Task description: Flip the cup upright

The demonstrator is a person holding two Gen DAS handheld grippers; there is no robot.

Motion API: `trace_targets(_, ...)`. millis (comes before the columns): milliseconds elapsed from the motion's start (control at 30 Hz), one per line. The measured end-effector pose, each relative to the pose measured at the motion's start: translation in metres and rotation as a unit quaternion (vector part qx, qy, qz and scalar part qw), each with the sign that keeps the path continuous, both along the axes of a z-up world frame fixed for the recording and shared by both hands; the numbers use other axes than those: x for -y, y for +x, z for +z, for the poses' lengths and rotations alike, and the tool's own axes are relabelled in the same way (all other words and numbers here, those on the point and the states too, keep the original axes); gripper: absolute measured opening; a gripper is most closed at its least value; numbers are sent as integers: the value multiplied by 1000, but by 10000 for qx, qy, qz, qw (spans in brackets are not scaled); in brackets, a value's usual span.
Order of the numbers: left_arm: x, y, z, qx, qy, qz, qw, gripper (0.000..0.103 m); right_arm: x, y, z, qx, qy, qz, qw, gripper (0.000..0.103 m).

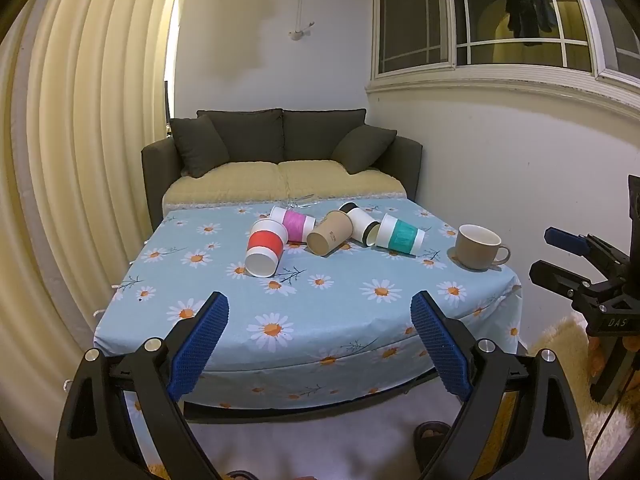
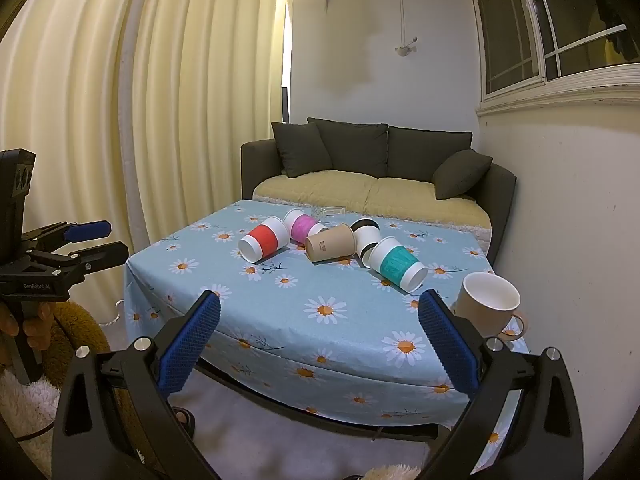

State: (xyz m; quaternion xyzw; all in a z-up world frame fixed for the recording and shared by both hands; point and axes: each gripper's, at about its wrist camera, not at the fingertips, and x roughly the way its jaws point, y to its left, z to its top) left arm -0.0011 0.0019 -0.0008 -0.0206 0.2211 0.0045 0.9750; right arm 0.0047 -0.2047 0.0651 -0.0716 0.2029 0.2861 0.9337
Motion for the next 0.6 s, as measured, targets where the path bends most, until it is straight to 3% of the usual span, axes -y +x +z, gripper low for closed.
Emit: trace_targets(600, 6, 1, 5, -23, 33, -9, 10000, 90, 0, 0, -1, -3, -13, 2, 10000, 98)
